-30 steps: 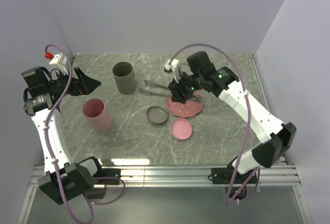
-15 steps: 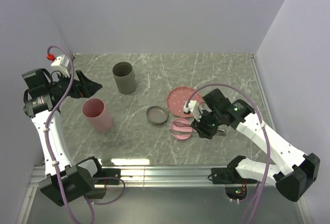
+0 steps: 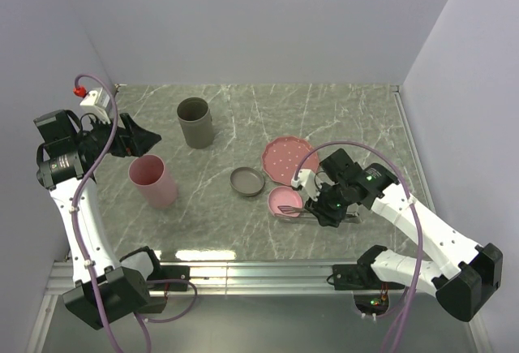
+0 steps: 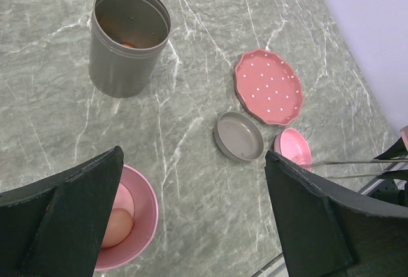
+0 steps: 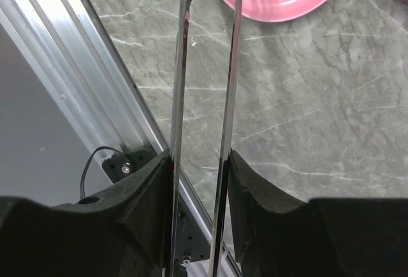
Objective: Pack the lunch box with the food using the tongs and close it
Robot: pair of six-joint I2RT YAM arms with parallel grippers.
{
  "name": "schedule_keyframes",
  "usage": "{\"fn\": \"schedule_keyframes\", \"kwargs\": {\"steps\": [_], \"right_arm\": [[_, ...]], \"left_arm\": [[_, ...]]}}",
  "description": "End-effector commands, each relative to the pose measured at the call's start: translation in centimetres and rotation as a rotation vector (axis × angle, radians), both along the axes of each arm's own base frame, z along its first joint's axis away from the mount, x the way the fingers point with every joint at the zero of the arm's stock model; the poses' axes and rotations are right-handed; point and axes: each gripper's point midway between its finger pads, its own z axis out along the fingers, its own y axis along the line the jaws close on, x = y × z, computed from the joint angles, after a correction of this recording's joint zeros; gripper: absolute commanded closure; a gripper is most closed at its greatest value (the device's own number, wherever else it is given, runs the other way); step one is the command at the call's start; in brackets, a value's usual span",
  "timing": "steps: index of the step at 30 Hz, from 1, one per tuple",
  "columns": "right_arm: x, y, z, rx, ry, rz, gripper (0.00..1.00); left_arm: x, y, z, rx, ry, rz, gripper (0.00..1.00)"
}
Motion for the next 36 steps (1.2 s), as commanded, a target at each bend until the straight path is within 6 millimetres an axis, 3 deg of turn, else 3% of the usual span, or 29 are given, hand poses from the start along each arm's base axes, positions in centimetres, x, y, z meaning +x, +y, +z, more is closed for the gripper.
{"fn": "schedule_keyframes", "kwargs": {"steps": [1, 13, 17, 19, 24, 32, 36], "right_arm": [[0.6, 0.3, 0.2, 0.01, -0.04, 0.006, 0.56], [-0.1, 1.0, -0.9, -0.029, -0.007, 0.059, 0.59], [0.3, 1.4, -0.6, -0.02, -0.016, 0.058, 0.76], [0.7, 2.1, 0.3, 0.006, -0.027, 0.05, 0.87], [2.2, 4.3, 3.5, 0.097, -0.067, 0.04, 0.99], [4.4, 7.2, 8.5, 0.265, -0.16, 0.036, 1.0], [5.0, 7.9, 9.9, 0.306, -0.142, 0.04, 1.0]], "left_arm": [[-0.3, -0.3, 2.1, 0.022, -0.066, -0.021, 0.01], [-0.2, -0.2, 1.8, 0.026, -0.064, -0.021, 0.01], [-0.2, -0.3, 1.6, 0.023, -0.064, -0.025, 0.01], [-0.2, -0.3, 1.6, 0.023, -0.064, -0.023, 0.01], [-0.1, -0.3, 2.0, 0.017, -0.077, -0.024, 0.01], [-0.5, -1.4, 4.3, -0.033, -0.125, -0.056, 0.02], [-0.5, -1.6, 4.9, -0.058, -0.147, -0.062, 0.02]]}}
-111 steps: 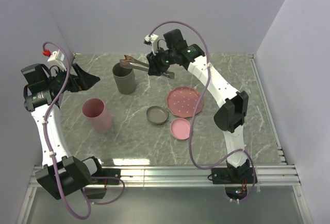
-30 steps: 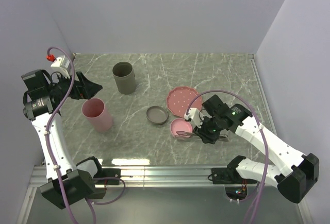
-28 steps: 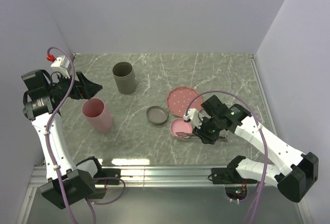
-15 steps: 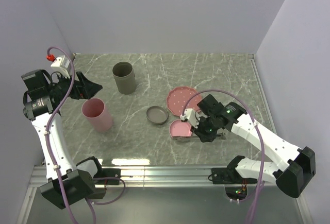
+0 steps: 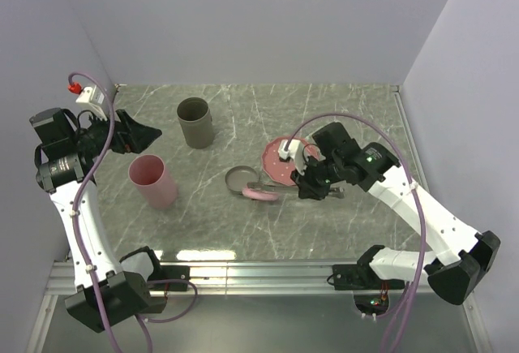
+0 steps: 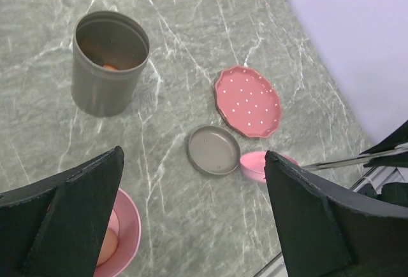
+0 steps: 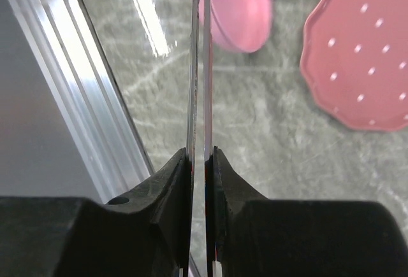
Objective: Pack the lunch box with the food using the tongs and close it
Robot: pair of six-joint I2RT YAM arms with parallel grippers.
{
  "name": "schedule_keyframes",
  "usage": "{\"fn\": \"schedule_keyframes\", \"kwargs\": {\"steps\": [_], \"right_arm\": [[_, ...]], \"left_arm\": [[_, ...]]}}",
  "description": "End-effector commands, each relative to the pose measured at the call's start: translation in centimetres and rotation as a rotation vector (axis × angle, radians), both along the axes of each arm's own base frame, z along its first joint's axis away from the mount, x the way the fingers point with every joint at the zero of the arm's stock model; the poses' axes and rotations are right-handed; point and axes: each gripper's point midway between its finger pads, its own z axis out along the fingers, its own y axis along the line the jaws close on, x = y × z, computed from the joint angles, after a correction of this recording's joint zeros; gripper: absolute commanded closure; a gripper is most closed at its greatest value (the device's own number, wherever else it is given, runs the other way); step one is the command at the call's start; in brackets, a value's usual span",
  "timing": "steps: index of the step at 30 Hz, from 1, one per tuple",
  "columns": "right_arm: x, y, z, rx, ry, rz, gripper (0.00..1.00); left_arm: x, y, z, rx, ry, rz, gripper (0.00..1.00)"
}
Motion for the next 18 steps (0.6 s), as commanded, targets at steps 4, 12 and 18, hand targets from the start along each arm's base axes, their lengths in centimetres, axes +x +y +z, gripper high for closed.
{"fn": "schedule_keyframes", "kwargs": {"steps": [4, 12, 18], "right_arm": [[1.5, 1.6, 2.5, 0.116, -0.015, 0.007, 1.0], [-0.3, -0.7, -0.3, 0.015, 0.065, 0.053, 1.0], [-1.9, -2.8, -2.4, -0.076, 0.076, 0.065, 0.92]], "left_arm": [[-0.5, -0.7, 3.3, 0.019, -0.109, -0.035, 0.03], [-0.5, -0.5, 2.5, 0.038, -0.096, -0.034, 0.03], [-0.6, -0.5, 1.9, 0.047, -0.089, -0.036, 0.03]]}}
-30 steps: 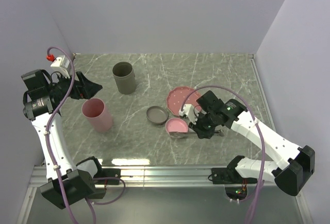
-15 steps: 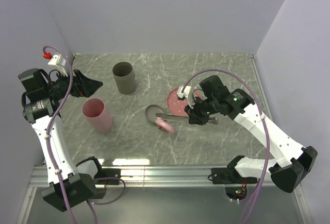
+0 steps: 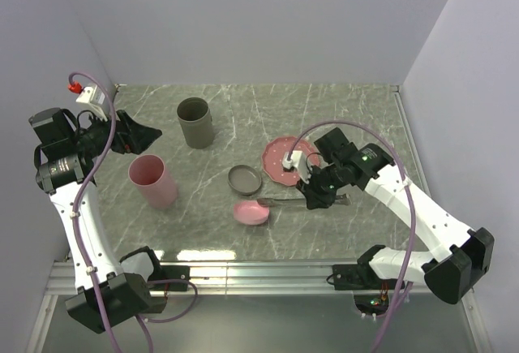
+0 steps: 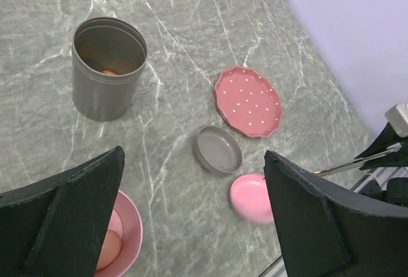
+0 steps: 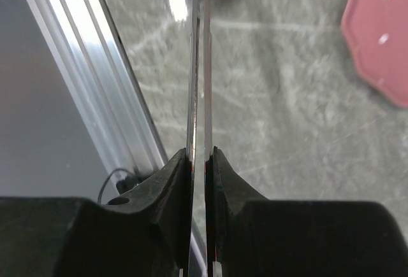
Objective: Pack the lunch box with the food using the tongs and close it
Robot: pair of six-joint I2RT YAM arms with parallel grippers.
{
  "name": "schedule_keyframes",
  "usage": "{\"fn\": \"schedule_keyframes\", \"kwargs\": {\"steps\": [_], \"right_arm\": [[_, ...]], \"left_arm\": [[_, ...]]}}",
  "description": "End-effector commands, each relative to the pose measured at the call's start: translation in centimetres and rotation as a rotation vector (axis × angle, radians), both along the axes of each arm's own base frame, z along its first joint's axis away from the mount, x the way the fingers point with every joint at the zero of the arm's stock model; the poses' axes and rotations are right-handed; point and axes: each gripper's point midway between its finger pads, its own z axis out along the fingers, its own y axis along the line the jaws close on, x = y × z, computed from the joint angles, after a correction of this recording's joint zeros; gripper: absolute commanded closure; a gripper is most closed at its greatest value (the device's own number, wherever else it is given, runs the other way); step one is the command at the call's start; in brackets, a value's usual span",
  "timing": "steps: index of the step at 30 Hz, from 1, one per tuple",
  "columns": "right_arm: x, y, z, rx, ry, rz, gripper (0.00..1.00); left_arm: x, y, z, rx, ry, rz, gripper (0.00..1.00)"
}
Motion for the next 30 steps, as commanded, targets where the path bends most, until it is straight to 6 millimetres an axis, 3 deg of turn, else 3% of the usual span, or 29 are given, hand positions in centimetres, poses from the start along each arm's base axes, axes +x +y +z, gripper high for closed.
{"fn": "schedule_keyframes", "kwargs": {"steps": [1, 5, 23, 30], "right_arm": [[-1.1, -1.7, -0.7, -0.061, -0.018, 0.021, 0.88], [-1.5, -2.4, -1.7, -0.109, -0.018, 0.014, 0.73], [1.7, 1.6, -3.0, -0.098, -0.038, -0.048, 0.52], [2.8, 2.3, -3.1, -0.104, -0.04, -0.086, 0.51]], "left_arm": [[-0.4, -0.3, 1.1, 0.034, -0.056, -0.024, 0.03], [-0.3, -0.2, 0.9, 0.036, -0.056, -0.019, 0.03], [-0.6, -0.2, 0.2, 0.045, -0.049, -0.009, 0.03], [-0.5, -0.1, 0.0, 0.047, -0.05, -0.007, 0.02]]}}
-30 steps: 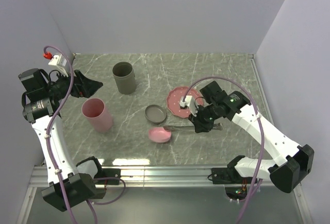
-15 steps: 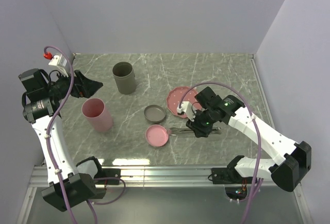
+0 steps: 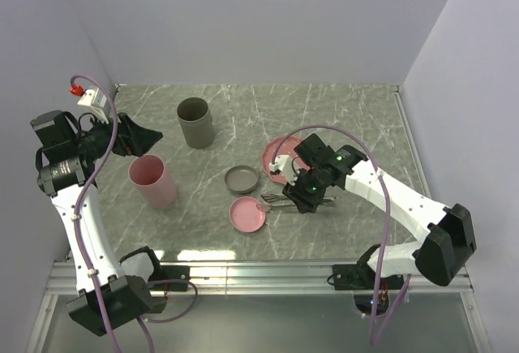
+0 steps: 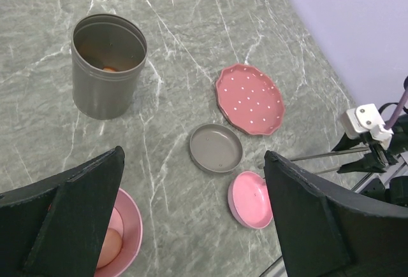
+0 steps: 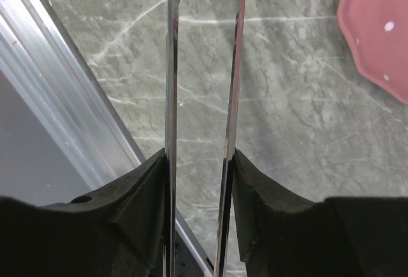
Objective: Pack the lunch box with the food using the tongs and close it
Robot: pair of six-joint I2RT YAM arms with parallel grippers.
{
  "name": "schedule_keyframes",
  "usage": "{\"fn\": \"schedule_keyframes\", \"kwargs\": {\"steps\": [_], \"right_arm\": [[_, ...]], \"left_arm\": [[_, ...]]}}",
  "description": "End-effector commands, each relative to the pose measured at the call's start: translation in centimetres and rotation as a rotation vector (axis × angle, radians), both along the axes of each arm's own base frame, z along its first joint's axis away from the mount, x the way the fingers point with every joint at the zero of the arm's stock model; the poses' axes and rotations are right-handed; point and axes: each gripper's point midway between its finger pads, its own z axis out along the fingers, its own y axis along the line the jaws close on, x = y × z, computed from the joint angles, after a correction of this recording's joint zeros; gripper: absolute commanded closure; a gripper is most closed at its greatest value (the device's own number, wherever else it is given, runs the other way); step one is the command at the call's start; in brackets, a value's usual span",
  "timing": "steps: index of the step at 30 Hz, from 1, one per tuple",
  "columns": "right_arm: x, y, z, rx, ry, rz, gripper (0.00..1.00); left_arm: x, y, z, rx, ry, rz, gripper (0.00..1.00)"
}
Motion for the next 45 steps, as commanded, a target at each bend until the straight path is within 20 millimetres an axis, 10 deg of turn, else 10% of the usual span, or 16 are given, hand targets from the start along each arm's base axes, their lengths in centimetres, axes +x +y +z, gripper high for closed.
{"fn": "schedule_keyframes", "kwargs": {"steps": [1, 24, 29, 35, 45], "right_arm": [[1.9, 1.8, 1.6, 0.051, -0.056, -0.023, 0.51], [2.4, 4.0, -0.5, 0.024, 0.043, 0.013, 0.63], [2.4, 4.1, -0.4, 0.032, 0.046, 0.014, 0.88], [1.9, 4.3, 1.8, 0.112, 0.05, -0.005, 1.0], [3.5, 5.2, 11.4, 0.561, 0.231, -0.07, 1.0]], "left_arm": [[-0.2, 0.0, 0.4, 0.033, -0.042, -0.007, 0.02], [0.2, 0.4, -0.7, 0.06, -0.039, -0.006, 0.02], [0.2, 0.3, -0.7, 0.054, -0.036, -0.012, 0.03], [0.1, 0.2, -0.2, 0.063, -0.054, -0.024, 0.03], [-1.2, -2.3, 3.4, -0.022, -0.198, -0.148, 0.03]]}}
